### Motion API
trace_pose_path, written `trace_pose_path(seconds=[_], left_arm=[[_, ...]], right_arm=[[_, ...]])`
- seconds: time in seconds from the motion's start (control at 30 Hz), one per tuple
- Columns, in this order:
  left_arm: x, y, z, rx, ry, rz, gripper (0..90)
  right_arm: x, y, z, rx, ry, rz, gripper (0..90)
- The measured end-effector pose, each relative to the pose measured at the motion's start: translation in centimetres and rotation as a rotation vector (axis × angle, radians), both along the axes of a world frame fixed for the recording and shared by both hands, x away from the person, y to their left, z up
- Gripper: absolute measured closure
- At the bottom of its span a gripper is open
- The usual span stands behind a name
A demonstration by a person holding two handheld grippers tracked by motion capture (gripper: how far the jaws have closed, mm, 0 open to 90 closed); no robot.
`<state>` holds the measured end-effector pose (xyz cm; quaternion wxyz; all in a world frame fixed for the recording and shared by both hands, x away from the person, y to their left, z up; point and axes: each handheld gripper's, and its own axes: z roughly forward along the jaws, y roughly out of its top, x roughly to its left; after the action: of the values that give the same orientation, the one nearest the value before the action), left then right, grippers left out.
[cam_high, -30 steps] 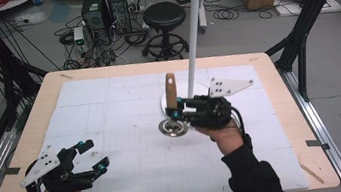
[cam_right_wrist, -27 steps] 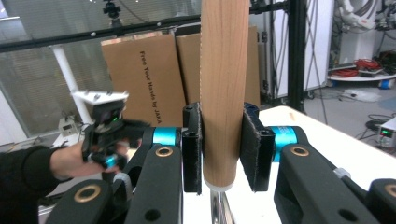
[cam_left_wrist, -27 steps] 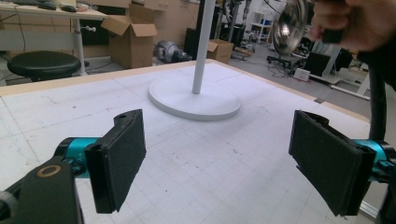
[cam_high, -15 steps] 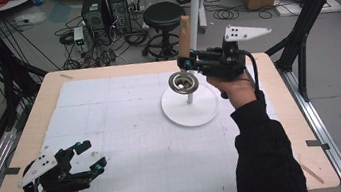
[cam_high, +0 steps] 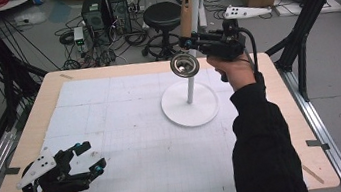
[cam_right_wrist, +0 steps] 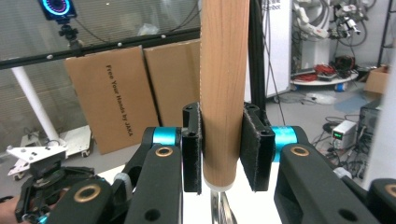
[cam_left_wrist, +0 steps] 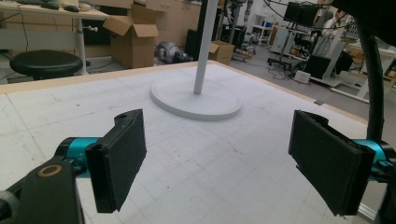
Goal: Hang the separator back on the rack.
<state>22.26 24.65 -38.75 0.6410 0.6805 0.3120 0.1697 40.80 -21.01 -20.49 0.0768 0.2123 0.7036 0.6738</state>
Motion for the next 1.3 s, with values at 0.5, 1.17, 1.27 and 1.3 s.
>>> trace_pose_path(seconds=[0.5, 1.17, 1.27, 1.3], left_arm=[[-0.1, 0.1, 0.1, -0.009, 0.003, -0.001, 19.6], [0.8, 1.4, -0.4, -0.047, 0.028, 0.044, 19.4], [1.0, 1.4, -0.4, -0.055, 0.029, 0.046, 19.4], [1.0, 1.4, -0.4, -0.053, 0.028, 0.045, 19.4]], right_arm=[[1.6, -0.6, -0.6, -0.008, 0.040, -0.058, 71.9], [-6.8, -4.2, -6.6, -0.034, -0.020, -0.268, 29.0], [-8.9, -5.1, -8.6, -0.087, -0.044, -0.332, 26.8], [-9.6, -5.4, -9.2, -0.103, -0.044, -0.344, 26.4]])
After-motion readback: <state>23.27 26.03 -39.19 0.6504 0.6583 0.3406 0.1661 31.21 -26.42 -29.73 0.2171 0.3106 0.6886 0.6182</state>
